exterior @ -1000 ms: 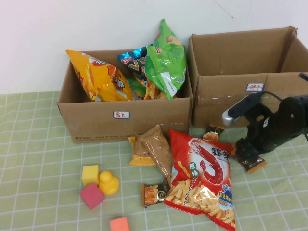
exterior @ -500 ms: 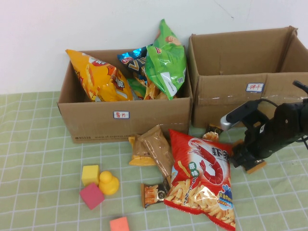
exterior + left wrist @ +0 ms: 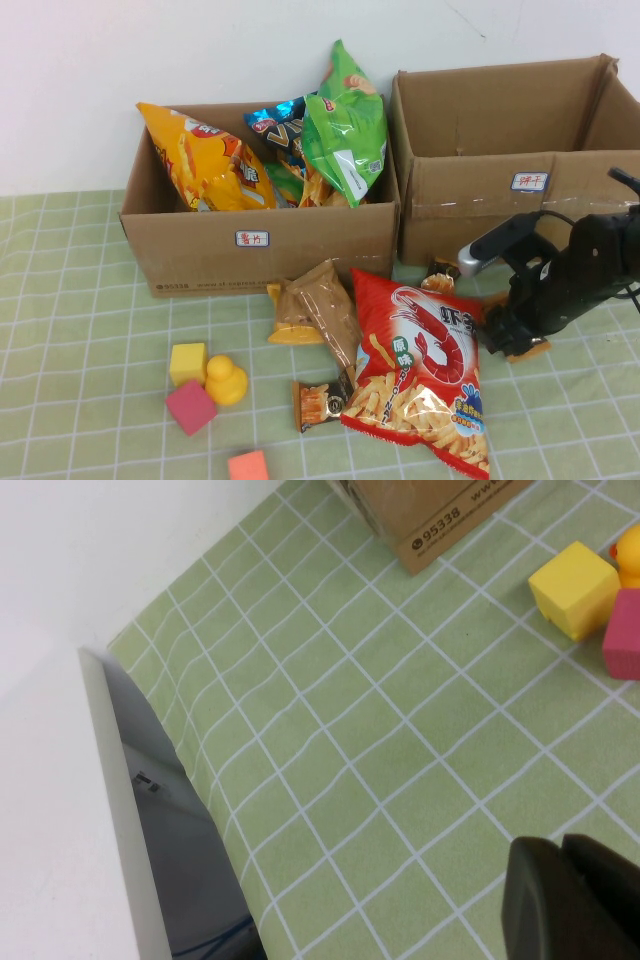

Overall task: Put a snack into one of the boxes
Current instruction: Pick up the biscuit

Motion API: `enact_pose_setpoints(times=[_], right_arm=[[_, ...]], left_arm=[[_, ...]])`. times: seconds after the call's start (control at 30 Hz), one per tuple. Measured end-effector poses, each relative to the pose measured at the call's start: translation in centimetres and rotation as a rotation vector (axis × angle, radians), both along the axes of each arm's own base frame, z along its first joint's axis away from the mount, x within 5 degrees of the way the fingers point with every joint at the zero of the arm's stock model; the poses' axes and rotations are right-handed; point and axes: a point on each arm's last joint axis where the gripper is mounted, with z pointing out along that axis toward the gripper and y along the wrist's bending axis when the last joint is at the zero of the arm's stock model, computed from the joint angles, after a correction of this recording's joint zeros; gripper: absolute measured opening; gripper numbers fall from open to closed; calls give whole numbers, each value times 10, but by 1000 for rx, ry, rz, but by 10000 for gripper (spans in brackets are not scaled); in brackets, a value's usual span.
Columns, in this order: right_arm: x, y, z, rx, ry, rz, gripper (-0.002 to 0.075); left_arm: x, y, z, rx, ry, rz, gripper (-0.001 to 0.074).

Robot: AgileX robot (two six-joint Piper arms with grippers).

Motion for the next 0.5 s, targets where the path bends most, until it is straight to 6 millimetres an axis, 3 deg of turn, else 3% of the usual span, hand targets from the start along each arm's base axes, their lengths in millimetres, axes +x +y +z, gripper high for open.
enact_pose_setpoints(times=[0.23,0.5], right_arm=[[-1,0,-6,-4,38,-2,447],[-1,1,-7,-4,47,-3,375]], left_arm=[[0,0,0,-2,6,7,-1],[0,1,0,5,0,13,-1]])
